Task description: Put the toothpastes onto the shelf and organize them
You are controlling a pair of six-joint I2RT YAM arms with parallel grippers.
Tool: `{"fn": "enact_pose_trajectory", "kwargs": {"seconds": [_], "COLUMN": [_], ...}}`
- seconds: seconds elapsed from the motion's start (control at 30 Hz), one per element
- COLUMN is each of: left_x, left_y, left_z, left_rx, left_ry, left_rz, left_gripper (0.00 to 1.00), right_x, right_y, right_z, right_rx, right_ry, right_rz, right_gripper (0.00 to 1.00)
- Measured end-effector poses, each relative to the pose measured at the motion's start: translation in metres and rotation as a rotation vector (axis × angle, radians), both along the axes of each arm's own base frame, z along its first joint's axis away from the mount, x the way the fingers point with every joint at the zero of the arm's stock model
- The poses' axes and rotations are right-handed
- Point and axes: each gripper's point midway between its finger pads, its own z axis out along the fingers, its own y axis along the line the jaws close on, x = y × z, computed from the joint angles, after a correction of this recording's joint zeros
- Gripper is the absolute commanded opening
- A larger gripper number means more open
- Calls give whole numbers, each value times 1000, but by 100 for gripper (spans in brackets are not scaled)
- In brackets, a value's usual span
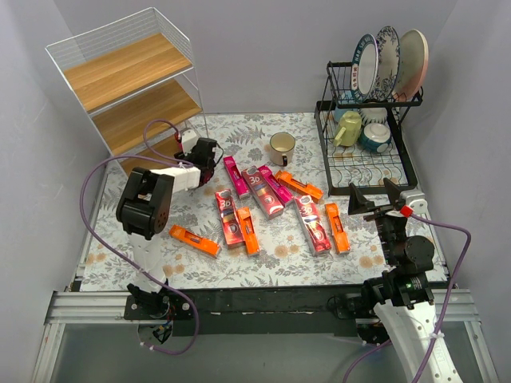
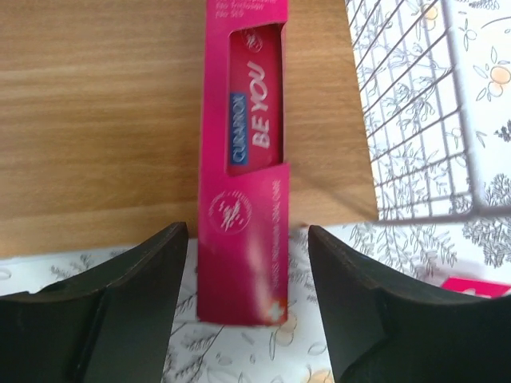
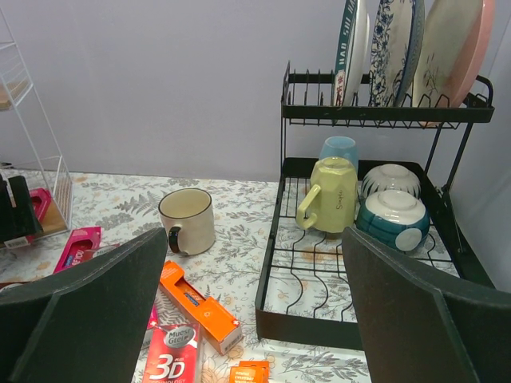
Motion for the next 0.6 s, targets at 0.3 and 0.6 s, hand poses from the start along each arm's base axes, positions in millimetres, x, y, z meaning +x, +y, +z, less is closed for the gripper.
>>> {"fn": "enact_pose_trajectory", "kwargs": {"seconds": [0.3,0.6], "left_x": [-19,-19], "left_y": [-1,-5], "left_z": [-5,-4], "left_rx": [-48,-42], "left_ry": [12,18], "left_rz": [-1,-15], "left_gripper": [53,36], "right_x": [0,-1], "right_y": [1,4], "right_z": [0,0], "right_rx": [-2,-4], "right_ry": [-1,-1], "right_rz": [8,19], "right_gripper": [99,99]}}
